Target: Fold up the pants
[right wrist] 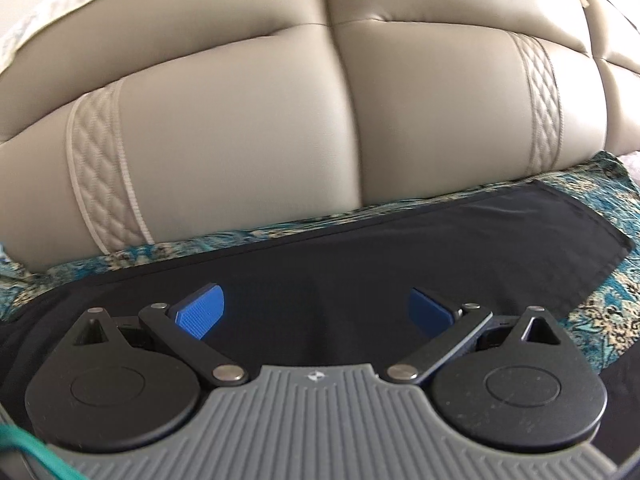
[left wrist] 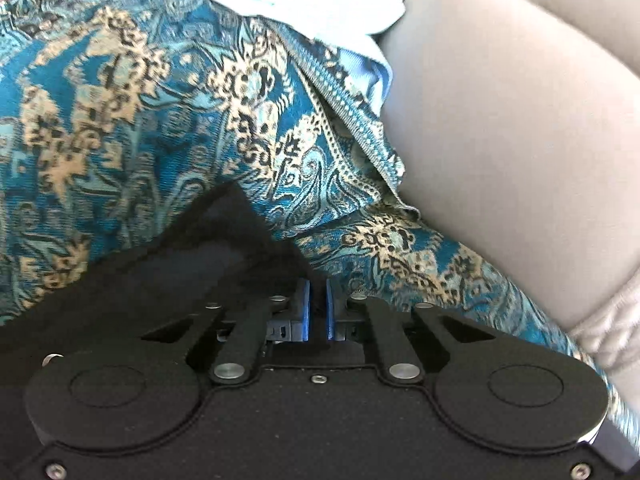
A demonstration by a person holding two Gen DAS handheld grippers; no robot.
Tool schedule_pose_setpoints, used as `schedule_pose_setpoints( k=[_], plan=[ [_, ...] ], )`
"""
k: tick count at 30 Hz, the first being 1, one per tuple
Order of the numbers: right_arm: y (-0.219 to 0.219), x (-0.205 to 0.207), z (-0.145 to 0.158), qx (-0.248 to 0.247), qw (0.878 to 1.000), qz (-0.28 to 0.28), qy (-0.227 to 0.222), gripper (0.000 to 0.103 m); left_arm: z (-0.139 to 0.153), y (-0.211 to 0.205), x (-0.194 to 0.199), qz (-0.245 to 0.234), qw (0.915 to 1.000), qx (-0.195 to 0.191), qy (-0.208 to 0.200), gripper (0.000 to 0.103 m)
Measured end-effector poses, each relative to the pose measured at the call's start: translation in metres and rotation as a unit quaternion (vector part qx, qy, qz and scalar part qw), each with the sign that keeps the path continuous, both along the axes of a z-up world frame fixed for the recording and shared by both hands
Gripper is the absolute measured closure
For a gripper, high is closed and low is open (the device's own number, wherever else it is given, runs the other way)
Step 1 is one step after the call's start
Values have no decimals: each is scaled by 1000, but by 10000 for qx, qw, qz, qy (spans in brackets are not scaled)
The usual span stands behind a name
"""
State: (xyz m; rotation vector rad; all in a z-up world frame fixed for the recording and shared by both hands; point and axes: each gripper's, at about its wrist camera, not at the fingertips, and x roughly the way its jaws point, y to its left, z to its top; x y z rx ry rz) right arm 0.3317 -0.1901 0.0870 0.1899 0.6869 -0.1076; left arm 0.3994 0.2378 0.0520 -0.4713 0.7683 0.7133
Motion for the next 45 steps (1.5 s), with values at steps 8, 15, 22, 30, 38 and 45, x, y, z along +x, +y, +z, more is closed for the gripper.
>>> schedule_pose_setpoints(
  k=[8, 15, 22, 30, 38, 45],
  plan=[
    [40, 3, 4, 885, 9951, 433, 99, 0, 25, 0, -59, -361, 9971, 84, -665, 98],
    [85, 54, -16, 2100, 9722, 598, 850, 2, -8, 13, -74, -230, 9983, -286, -460, 99],
    [126, 128, -53, 3172, 9306, 210, 1812, 8, -21, -3, -84, -532, 9958, 473, -569, 97],
    [198, 195, -53, 578, 9728, -162, 2239, 4, -24, -3, -88, -530, 9957, 403, -637, 96],
    [220, 186, -53, -288, 9775, 290, 2067, 89, -3, 12, -76, -636, 9947, -74, -806, 27],
    [175, 150, -32, 458, 9754, 774, 2010, 101, 19, 24, 8, -715, 9955, -137, -612, 1]
  ],
)
